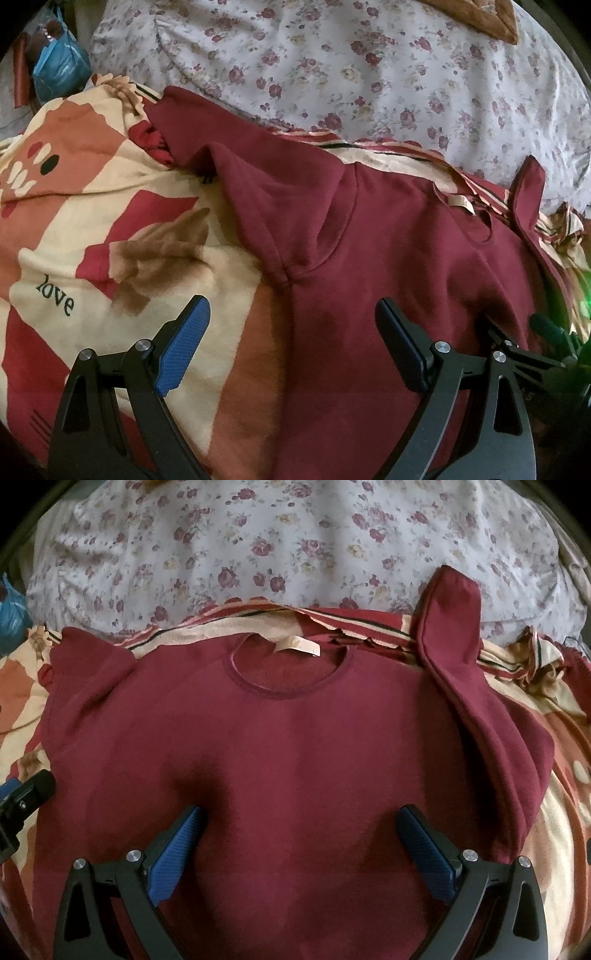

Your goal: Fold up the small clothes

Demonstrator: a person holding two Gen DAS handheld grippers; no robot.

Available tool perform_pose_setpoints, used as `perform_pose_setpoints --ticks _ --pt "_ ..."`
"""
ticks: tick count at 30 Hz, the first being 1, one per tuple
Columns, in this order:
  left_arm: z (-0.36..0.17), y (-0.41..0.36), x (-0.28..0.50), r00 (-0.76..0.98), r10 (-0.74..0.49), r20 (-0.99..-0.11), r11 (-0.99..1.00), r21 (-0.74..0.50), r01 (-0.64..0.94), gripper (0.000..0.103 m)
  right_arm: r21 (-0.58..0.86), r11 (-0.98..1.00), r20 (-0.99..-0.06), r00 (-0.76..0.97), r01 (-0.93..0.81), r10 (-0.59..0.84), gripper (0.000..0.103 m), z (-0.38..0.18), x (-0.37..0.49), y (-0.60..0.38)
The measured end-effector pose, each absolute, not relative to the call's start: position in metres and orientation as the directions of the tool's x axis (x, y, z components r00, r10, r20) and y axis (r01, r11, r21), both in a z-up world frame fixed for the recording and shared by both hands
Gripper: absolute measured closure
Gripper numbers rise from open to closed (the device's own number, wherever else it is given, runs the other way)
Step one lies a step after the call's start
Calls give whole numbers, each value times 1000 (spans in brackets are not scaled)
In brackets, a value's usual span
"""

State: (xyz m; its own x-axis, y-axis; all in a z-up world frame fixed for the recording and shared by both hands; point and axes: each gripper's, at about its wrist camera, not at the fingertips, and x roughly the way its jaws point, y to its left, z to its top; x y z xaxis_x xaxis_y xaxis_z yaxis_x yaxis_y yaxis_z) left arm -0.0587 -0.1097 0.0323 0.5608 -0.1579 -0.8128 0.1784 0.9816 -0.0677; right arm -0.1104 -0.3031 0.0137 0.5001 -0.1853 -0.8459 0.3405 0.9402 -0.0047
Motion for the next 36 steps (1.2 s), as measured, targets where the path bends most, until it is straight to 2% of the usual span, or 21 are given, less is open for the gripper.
perform_pose_setpoints --ticks 11,28,36 --pt "37 -90 -52 562 -171 -809 985 -128 114 12 7 941 -854 492 338 -171 0 11 -110 -305" --pt "48 -64 -28 559 -138 -818 989 -139 41 12 11 941 -846 505 338 -172 0 11 -111 -305" --pt "55 -16 21 560 -148 -815 966 -241 -96 12 10 941 -844 508 338 -174 0 11 -112 -305"
